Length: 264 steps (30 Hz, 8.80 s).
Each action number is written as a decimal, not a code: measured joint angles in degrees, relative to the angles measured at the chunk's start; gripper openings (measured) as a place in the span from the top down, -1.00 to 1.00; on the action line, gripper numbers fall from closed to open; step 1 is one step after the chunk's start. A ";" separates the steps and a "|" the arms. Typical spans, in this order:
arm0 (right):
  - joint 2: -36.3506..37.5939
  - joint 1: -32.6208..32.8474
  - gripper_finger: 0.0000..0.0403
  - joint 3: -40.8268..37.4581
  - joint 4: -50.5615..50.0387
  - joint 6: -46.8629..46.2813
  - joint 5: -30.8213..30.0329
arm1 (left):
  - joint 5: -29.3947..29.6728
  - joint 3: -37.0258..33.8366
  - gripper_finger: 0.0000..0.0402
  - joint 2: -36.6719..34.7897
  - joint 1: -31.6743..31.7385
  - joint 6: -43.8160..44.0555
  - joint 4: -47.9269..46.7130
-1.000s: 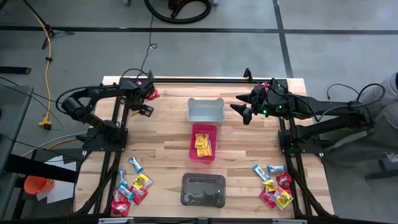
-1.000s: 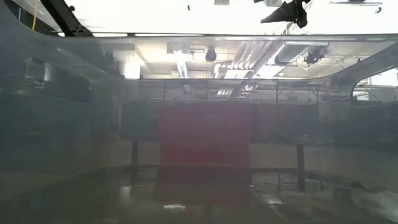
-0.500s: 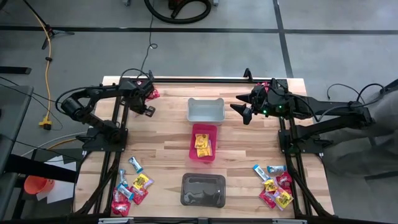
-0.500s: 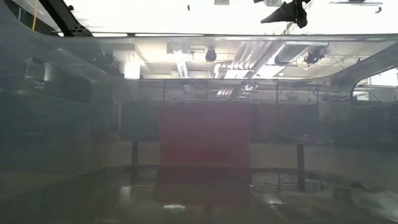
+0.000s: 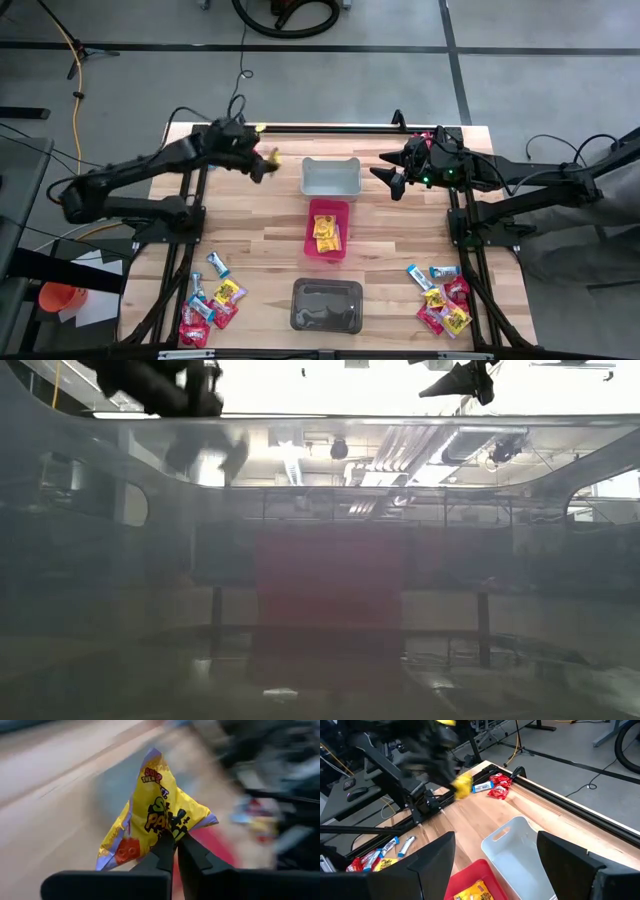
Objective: Sort candy
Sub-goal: Put the yellow candy into the red bin
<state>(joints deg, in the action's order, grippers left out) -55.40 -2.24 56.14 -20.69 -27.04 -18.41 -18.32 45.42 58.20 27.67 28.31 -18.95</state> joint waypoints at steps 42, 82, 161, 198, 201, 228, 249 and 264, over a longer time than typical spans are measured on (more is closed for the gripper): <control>0.00 0.00 -0.37 0.00 10.26 0.47 4.96 | 16.34 0.91 0.14 19.01 -33.32 -8.92 41.45; 0.02 0.00 -0.37 0.00 12.26 -1.26 5.43 | 17.44 10.19 -0.07 19.58 -31.85 -25.49 21.89; -39.01 45.53 0.91 4.41 -40.48 -66.37 38.22 | 23.66 -2.14 -0.07 -2.28 -25.02 -13.42 36.86; -21.27 6.77 1.00 -0.55 15.20 8.03 16.76 | 23.44 -1.15 -0.07 -2.28 -25.06 -14.90 36.89; -21.20 6.71 1.00 -6.01 26.20 4.66 18.50 | 23.53 -1.15 -0.07 -2.28 -25.06 -14.90 36.87; -21.18 6.78 1.00 -9.40 30.62 11.66 22.08 | 23.66 -1.15 -0.07 -2.28 -25.07 -14.95 36.80; -21.18 6.73 -0.35 -9.40 26.49 6.51 21.21 | 23.66 -1.17 -0.07 -2.30 -25.06 -14.97 36.80; -21.75 6.62 -0.42 -9.30 27.80 11.61 16.24 | 23.70 -1.18 -0.07 -2.30 -25.08 -15.04 36.76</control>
<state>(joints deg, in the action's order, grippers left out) -77.14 4.38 46.83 7.12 -15.43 -2.18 5.39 44.24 55.90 2.59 13.28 17.81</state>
